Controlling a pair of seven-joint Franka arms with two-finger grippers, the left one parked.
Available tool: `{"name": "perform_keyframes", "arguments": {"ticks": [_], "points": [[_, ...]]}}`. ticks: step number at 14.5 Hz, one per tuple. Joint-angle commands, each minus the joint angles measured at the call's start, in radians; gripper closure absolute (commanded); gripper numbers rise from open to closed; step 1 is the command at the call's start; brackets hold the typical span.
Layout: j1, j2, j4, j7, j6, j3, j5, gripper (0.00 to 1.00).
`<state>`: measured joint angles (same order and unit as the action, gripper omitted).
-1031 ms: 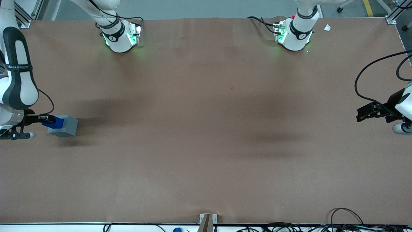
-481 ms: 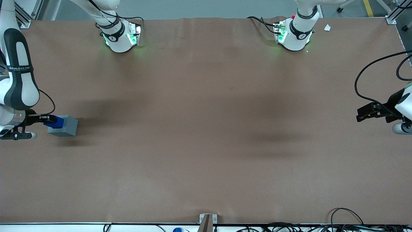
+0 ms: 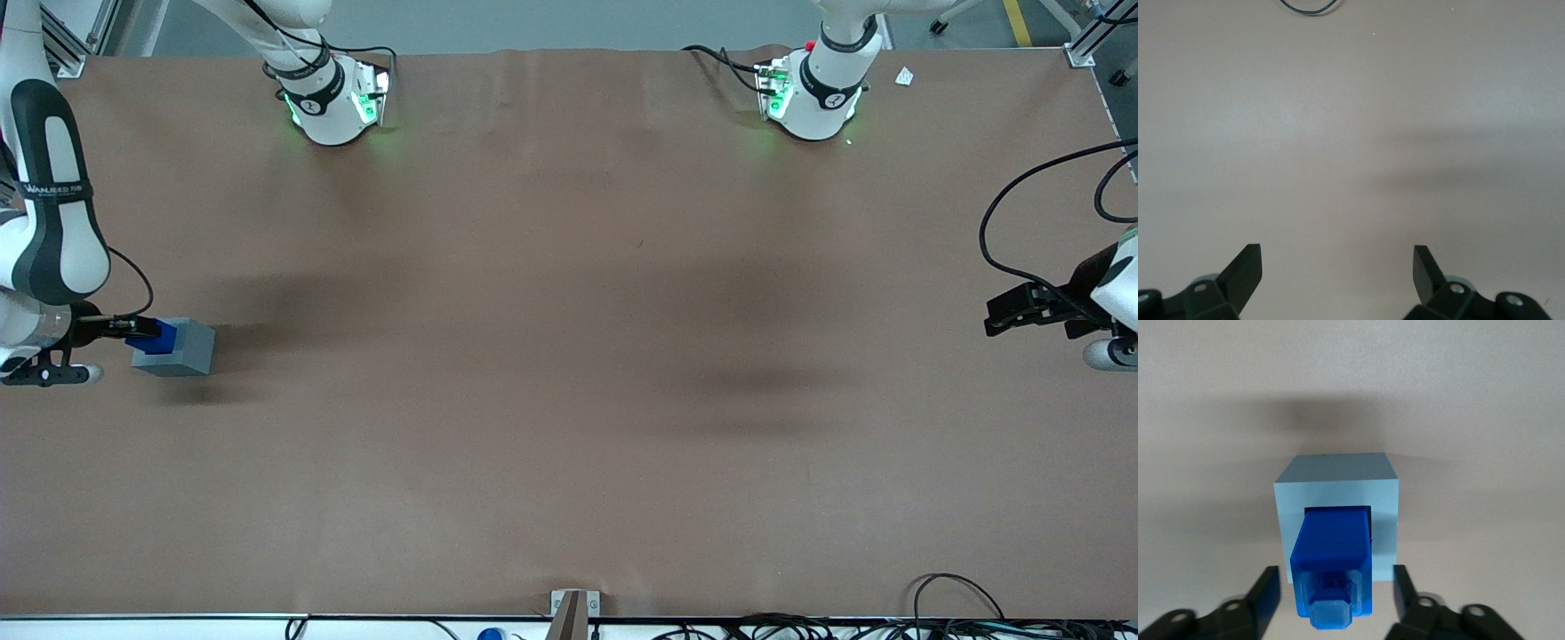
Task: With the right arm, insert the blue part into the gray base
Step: 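Lower the blue block into the gray base's opening and press down, then open the right gripper and raise it off the block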
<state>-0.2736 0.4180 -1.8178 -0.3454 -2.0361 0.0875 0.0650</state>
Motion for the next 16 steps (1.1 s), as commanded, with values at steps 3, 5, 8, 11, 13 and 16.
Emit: {"name": "perform_keyframes", "arguments": {"ticks": [3,5,8,11,13,16], "points": [[-0.003,-0.033,0.031,0.005,0.095,-0.02,0.019,0.01],[0.008,-0.057,0.054,0.011,0.157,-0.026,0.004,0.01],[0.045,-0.122,0.054,0.02,0.21,-0.029,-0.057,0.02],[0.105,-0.188,0.054,0.107,0.252,-0.029,-0.09,0.02],[0.154,-0.229,0.054,0.201,0.277,-0.029,-0.09,0.01],[0.205,-0.287,0.054,0.272,0.31,-0.029,-0.09,0.0]]}}
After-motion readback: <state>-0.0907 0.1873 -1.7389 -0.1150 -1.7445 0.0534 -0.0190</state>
